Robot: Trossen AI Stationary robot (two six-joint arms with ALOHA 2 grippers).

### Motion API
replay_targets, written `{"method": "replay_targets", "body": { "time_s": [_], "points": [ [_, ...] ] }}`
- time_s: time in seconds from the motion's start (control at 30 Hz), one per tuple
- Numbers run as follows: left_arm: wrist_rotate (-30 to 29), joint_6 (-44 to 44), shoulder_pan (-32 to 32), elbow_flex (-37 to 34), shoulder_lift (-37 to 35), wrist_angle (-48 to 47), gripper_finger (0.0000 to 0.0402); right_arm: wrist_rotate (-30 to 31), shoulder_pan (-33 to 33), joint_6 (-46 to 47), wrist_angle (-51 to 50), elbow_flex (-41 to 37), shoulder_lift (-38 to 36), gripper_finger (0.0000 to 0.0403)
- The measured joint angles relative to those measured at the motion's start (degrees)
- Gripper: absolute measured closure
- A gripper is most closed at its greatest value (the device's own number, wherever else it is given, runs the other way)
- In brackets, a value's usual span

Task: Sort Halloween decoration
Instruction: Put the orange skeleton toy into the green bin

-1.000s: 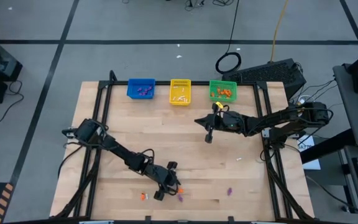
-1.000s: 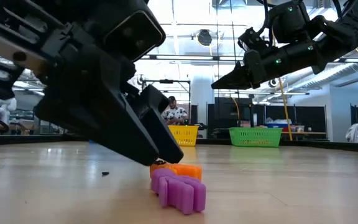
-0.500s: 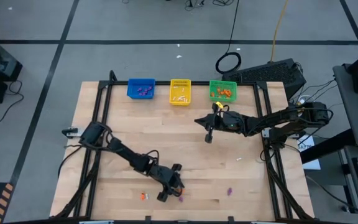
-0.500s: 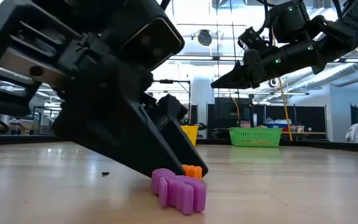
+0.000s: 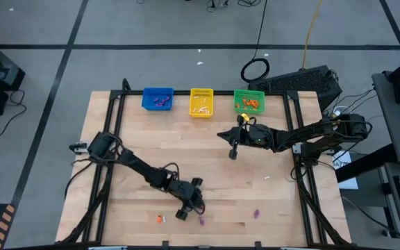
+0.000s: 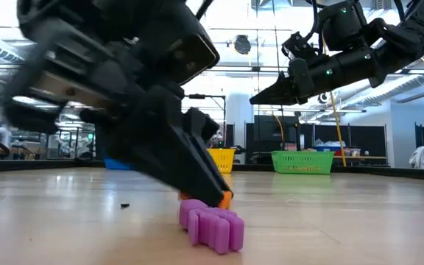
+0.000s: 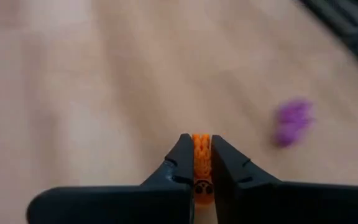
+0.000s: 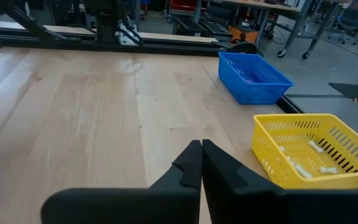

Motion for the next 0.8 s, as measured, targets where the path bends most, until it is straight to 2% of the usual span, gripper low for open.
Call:
{"method": "replay_targets", "body": {
  "time_s": [0.2, 0.33, 0.4, 0.6, 0.8],
  "points": [
    [-4.8, 0.0, 5.1, 0.0, -6.0, -0.5, 0.0386, 1.6, 0.0, -0.1, -1.7, 0.0, -3.4, 0.0403],
    [-12.0, -3.1, 9.3, 0.0, -7.6, -0.3, 0.0386, 3.7, 0.4, 0.2, -6.3, 0.0, -8.7, 0.0403],
    [-14.6, -4.8, 11.6, 0.0, -7.6, 1.6, 0.0387, 7.2, 1.2, 0.1, -8.4, 0.0, -11.6, 0.0403],
    [-17.2, -7.7, 17.7, 0.2, -5.7, 13.4, 0.0387, 14.9, 4.8, 0.1, -13.4, 0.0, -19.4, 0.0403],
    [-18.3, -6.3, 22.4, 8.9, -1.5, 15.6, 0.0387, 20.5, 8.4, -0.3, -14.7, 0.0, -23.2, 0.0403]
  ]
}}
